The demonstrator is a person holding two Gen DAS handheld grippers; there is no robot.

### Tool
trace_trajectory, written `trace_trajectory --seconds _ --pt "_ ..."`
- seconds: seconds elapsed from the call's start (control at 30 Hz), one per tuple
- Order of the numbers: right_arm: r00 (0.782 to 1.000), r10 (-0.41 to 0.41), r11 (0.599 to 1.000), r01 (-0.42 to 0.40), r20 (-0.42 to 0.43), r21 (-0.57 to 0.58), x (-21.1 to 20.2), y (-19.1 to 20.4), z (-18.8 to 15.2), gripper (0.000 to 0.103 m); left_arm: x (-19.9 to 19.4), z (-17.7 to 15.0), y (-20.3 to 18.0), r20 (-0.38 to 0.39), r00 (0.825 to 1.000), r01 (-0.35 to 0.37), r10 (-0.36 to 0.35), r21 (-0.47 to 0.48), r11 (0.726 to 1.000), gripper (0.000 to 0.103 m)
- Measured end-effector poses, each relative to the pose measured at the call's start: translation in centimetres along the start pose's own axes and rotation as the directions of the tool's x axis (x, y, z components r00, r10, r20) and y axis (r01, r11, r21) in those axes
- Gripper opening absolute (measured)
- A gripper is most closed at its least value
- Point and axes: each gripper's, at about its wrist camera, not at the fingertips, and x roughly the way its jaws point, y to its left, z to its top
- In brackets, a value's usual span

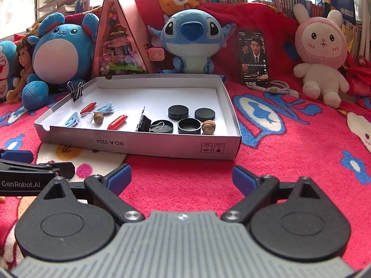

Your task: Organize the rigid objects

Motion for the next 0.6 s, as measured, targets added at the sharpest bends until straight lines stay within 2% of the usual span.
trace_trajectory --seconds 0.27,0.5,0.6 --pt "0.999 -0.006 1.000 0.006 -0.049 -0.012 1.5 0.3 -0.1 0.103 0.9 -0.3 0.2 0.033 0.999 -0.012 0.012 -0.003 1.000 0.094" --pt "0.997 -0.005 1.000 0.003 -0.078 -0.022 2.0 0.5 -0.3 0.103 1.2 -0.3 0.1 0.024 1.000 -0.013 0.013 0.002 1.000 0.102" --pt "0.997 -0.005 1.000 0.003 -0.079 -0.022 2.0 0.5 -0.3 0.103 1.2 -0.3 0.2 0.024 1.000 -0.012 0.012 -0.002 1.000 0.103"
